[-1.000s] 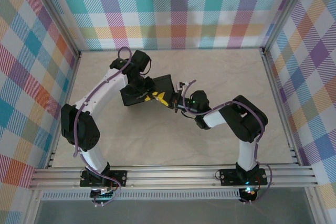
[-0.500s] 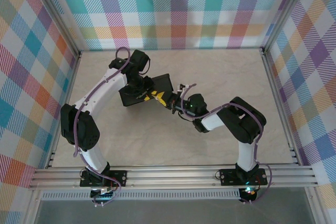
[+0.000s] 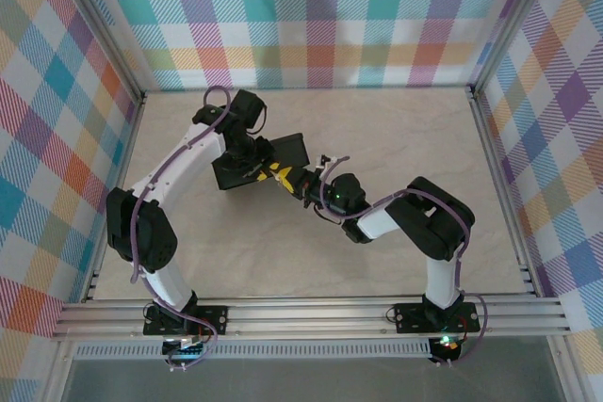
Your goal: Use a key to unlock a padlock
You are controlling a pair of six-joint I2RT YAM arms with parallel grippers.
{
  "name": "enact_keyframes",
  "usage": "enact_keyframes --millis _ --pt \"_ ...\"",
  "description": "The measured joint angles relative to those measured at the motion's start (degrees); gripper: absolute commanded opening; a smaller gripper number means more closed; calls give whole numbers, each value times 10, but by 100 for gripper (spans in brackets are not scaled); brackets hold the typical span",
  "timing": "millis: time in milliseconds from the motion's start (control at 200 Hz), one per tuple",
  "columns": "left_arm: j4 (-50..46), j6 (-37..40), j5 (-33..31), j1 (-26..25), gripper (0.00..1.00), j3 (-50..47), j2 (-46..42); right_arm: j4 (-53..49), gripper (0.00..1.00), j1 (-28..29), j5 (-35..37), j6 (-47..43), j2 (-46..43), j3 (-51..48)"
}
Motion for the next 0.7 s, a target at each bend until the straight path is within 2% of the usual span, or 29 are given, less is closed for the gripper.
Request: enact_keyframes --millis 330,700 --pt "4 0 -15 18 0 -1 -9 -46 0 14 7 14 5 47" --pt "6 1 -21 19 0 -7 -9 -13 2 28 7 17 41 60"
